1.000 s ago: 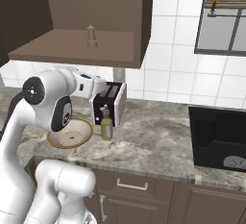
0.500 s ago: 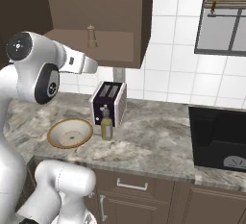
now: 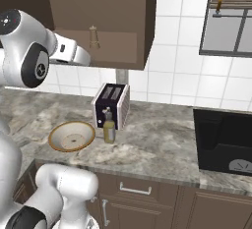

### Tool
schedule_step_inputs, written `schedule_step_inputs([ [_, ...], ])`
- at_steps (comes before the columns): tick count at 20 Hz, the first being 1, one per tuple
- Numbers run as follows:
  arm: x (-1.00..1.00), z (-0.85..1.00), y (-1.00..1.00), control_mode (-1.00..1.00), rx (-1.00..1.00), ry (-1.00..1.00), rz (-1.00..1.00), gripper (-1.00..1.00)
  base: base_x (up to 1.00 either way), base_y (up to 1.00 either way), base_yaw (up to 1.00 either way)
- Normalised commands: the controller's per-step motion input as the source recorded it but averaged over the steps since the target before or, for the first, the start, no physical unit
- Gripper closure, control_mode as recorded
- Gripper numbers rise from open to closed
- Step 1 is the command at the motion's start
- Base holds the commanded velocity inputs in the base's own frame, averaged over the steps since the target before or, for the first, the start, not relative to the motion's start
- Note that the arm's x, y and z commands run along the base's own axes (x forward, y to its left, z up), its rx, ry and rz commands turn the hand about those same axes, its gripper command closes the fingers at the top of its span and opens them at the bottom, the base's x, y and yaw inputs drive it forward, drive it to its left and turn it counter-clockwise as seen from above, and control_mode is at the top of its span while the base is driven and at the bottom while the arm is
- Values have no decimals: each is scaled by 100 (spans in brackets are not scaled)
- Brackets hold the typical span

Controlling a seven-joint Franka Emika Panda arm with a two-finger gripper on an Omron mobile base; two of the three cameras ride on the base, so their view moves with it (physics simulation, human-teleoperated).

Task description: Retrieve the bottle and the shaker from the cabinet and place them next to the mixing bowl on the counter. Then add garlic from the fridge to the mixing bowl.

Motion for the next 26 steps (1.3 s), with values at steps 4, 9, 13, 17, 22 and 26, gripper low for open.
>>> schedule_step_inputs([
  [4,49,-5,6,-100,-3,-12,2,-100,0,0,0],
  [9,55,-14,1,-100,-3,-10,4,-100,0,0,0],
  [13,48,11,0,-100,-3,13,7,-100,0,0,0],
  [17,25,27,0,-100,-1,17,2,-100,0,0,0],
  [22,27,5,1,-100,0,3,0,-100,0,0,0],
  [26,16,-12,3,-100,0,-12,0,-100,0,0,0],
])
